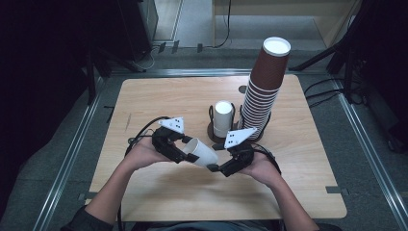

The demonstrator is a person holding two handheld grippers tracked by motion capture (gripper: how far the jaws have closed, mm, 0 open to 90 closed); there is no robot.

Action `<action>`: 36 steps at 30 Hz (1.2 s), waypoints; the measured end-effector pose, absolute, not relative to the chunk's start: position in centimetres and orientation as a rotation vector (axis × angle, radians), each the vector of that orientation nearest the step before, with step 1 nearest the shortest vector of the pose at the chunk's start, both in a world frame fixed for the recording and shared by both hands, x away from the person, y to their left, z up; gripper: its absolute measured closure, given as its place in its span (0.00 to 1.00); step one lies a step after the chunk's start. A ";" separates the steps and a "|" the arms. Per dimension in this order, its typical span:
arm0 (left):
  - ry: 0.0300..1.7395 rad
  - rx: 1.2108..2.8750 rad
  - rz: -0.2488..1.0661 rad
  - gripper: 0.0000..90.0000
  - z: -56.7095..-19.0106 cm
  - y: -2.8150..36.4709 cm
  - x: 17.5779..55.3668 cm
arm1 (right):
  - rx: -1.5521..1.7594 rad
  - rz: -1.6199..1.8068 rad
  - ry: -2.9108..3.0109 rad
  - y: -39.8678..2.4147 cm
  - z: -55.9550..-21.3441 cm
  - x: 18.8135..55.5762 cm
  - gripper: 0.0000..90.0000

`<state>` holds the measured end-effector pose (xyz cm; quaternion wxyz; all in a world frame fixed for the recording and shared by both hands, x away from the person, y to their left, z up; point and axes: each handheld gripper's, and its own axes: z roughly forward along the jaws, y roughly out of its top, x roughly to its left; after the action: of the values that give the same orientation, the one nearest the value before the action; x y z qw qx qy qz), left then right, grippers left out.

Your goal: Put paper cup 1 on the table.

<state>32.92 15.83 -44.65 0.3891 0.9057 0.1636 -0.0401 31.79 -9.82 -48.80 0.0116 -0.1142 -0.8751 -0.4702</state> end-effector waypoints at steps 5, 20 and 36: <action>0.411 2.366 -0.076 0.35 -44.8 15.3 32.9 | -0.340 -1.444 -2.762 -9.5 -49.2 31.7 0.26; 0.364 2.494 -0.045 0.34 -45.3 12.7 32.3 | -0.287 -1.291 -2.848 -7.9 -50.9 31.5 0.29; 0.342 2.505 -0.073 0.27 -45.6 12.2 32.3 | -0.246 -1.269 -2.863 -7.5 -51.0 31.2 0.38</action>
<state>32.26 12.23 -45.57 0.3016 0.9443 0.1290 -0.0276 31.19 -7.50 -50.96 0.0004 -0.0782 -0.9114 -0.4039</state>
